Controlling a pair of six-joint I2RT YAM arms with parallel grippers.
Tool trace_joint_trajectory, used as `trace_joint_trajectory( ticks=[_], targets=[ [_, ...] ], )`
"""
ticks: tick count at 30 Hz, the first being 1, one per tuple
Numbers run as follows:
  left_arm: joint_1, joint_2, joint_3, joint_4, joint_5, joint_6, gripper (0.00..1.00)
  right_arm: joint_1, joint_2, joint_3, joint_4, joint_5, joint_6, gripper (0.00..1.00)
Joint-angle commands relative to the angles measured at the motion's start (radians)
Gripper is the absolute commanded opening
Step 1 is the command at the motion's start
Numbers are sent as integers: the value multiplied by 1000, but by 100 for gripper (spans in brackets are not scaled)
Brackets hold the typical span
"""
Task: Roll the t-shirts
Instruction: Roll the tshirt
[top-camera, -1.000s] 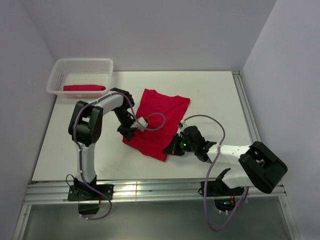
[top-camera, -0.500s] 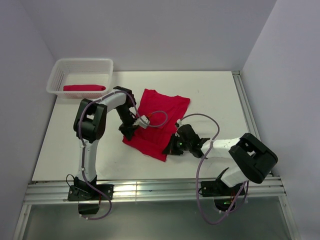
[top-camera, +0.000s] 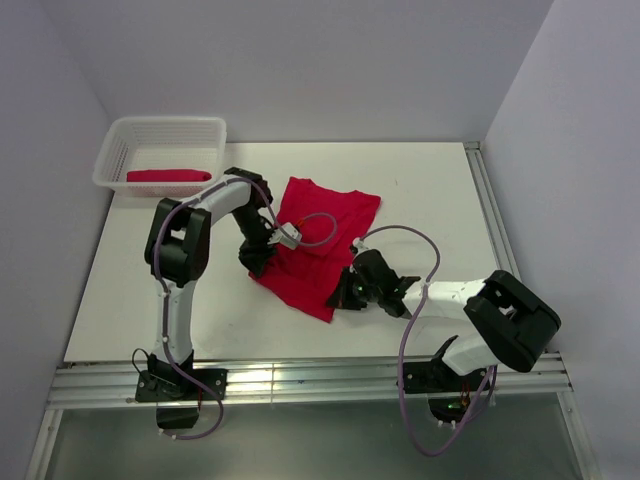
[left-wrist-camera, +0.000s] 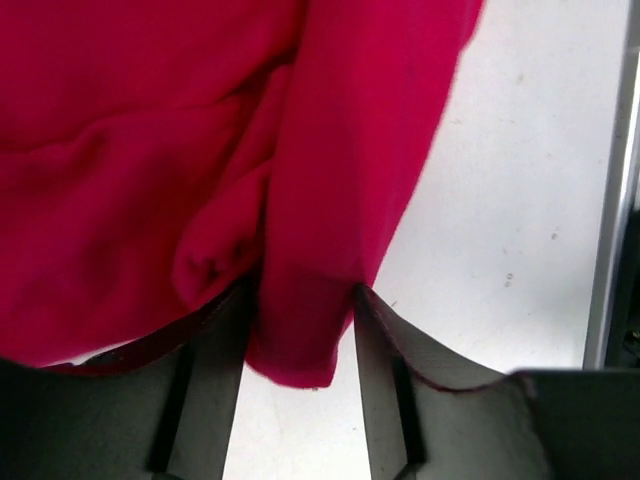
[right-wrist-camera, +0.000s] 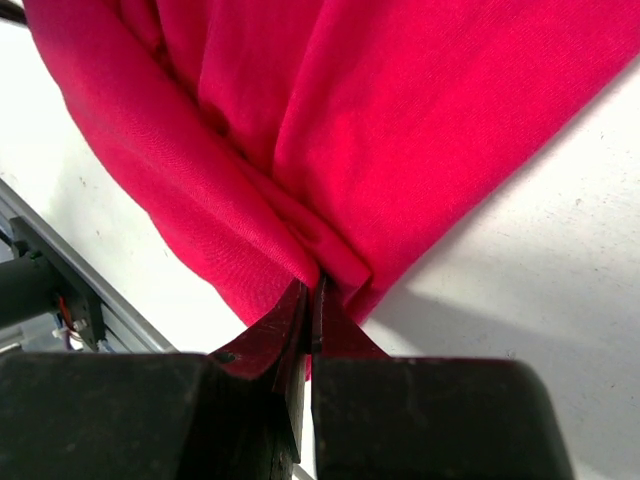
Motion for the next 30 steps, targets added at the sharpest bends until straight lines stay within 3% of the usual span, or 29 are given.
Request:
trace_joint_trajectory(
  ticks=[1, 10, 15, 24, 28, 30],
  targets=[
    [18, -79, 34, 102, 14, -68, 52, 16, -2, -5, -19, 59, -17, 0],
    [70, -128, 23, 167, 60, -228, 62, 44, 46, 27, 4, 70, -20, 0],
    [102, -162, -12, 144, 118, -202, 64, 46, 58, 52, -5, 74, -39, 0],
    [219, -183, 87, 30, 319, -135, 83, 46, 77, 90, -17, 74, -56, 0],
    [274, -272, -9, 62, 353, -81, 88, 46, 95, 116, -25, 47, -57, 0],
    [283, -376, -99, 177, 350, -79, 88, 46, 109, 147, -43, 21, -54, 0]
  ],
)
